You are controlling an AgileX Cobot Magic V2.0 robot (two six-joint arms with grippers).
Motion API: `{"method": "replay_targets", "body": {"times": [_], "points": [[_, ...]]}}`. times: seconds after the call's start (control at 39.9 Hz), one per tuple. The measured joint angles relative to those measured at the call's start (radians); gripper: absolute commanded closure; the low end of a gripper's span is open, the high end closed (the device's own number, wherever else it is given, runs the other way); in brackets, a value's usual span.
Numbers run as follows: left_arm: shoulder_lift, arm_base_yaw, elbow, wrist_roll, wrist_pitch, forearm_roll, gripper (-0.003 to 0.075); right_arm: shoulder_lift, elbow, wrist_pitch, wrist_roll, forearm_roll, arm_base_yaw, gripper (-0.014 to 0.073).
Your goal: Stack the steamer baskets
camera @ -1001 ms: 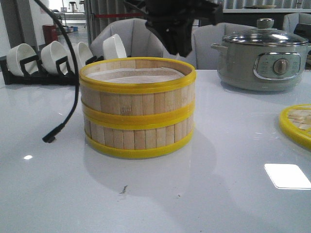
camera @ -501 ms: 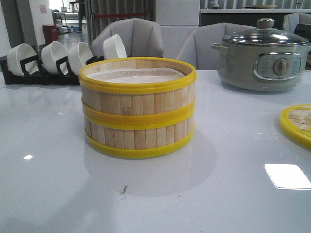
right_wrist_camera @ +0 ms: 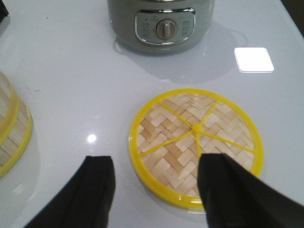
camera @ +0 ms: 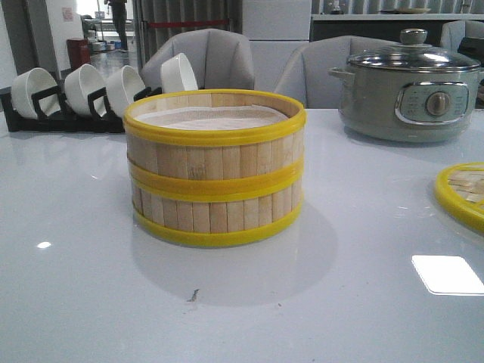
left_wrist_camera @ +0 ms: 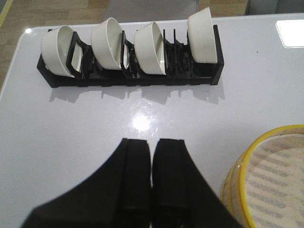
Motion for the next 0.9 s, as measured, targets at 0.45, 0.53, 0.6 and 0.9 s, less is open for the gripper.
{"method": "replay_targets", "body": {"times": [0.45,0.53,0.6,0.9], "points": [[-0.243,0.072,0.409,-0.028,-0.155,0.0,0.0637,0.0,0.0,0.0,0.0,0.0,0.0,0.0099],[-0.29,0.086,0.482,-0.033,-0.183,0.0,0.0637,0.0,0.0,-0.002,0.0,0.0,0.0,0.0099],[-0.338,0.094,0.553,-0.042,-0.213,0.0,0.0637,0.0,0.0,-0.004,0.0,0.0,0.0,0.0099],[-0.522,0.095,0.807,-0.048,-0.339,0.0,0.0637,0.0,0.0,-0.004,0.0,0.0,0.0,0.0099]]}}
